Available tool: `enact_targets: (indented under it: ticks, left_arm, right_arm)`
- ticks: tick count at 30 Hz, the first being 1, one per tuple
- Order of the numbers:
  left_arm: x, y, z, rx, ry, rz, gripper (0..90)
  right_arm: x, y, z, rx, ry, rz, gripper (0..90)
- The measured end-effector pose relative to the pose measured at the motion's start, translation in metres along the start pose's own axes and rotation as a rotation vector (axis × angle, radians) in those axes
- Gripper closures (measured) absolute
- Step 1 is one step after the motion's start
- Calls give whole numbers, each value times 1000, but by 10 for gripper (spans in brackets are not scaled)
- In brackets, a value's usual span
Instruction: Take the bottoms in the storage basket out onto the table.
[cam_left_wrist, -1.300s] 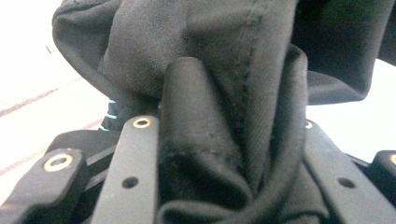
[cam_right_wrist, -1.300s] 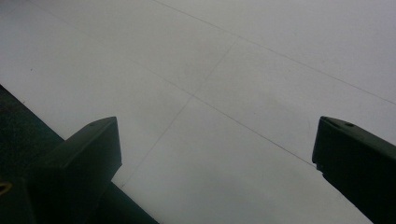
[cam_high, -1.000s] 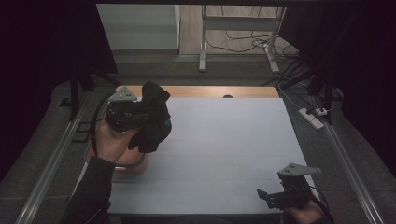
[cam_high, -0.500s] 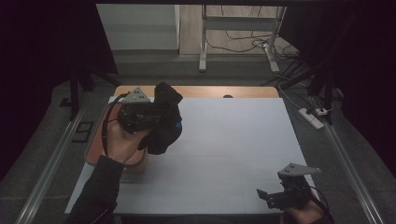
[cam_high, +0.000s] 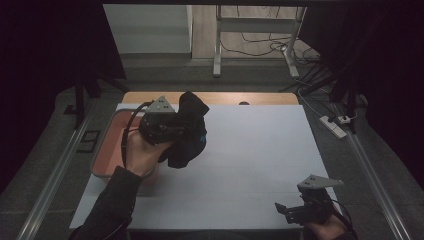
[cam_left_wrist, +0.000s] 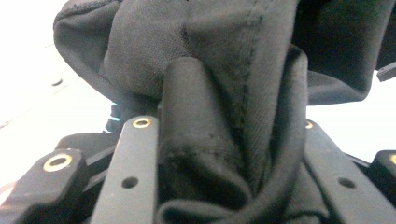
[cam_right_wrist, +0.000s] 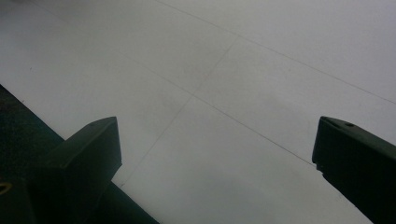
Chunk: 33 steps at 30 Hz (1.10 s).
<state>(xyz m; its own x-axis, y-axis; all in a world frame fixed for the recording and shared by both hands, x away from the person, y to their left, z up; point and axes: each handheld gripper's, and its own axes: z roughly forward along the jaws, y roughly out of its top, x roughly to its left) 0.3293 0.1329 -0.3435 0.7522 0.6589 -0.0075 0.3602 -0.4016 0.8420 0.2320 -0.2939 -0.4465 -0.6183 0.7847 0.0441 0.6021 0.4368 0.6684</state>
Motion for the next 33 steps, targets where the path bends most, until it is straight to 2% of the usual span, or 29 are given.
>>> enact_targets:
  ticks: [14, 29, 33]
  left_arm:
    - [-16, 6, 27, 26, -49, 44, 638]
    - [-21, 1, 61, 54, -102, 43, 634]
    - [-24, 0, 72, 68, -88, 38, 634]
  right_arm:
    - [0, 0, 0, 1, 0, -3, 12]
    - [0, 0, 0, 2, 1, -6, 12]
    - [0, 0, 0, 3, 1, -5, 12]
